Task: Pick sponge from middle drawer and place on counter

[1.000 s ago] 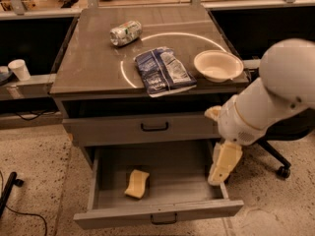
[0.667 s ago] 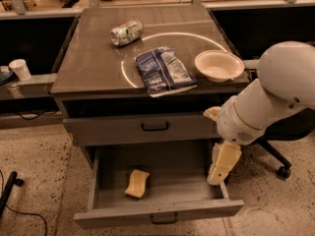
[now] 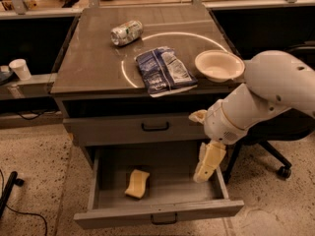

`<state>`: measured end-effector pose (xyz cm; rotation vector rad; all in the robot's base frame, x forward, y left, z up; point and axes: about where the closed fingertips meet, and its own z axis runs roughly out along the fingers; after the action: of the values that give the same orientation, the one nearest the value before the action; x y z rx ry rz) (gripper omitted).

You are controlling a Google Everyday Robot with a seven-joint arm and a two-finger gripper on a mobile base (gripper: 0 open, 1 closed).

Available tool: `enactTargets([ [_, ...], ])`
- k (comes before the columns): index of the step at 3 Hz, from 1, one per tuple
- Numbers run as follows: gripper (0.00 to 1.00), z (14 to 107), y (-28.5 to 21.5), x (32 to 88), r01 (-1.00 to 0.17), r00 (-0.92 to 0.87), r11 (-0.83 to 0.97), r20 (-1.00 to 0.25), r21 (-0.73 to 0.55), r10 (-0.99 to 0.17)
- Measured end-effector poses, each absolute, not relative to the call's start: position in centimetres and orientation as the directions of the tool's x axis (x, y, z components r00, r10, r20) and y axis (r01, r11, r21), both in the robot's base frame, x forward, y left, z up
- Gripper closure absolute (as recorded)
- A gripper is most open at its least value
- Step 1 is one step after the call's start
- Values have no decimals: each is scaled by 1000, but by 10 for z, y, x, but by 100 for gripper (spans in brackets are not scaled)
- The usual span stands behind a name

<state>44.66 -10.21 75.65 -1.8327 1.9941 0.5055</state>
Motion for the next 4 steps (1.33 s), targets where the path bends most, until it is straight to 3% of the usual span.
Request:
enactTargets([
  [2,0,668,-26,437,-999,-39,54,-718,2,-695],
  [4,0,663,-15,454,-994,-17,91,-739,-59,-674],
])
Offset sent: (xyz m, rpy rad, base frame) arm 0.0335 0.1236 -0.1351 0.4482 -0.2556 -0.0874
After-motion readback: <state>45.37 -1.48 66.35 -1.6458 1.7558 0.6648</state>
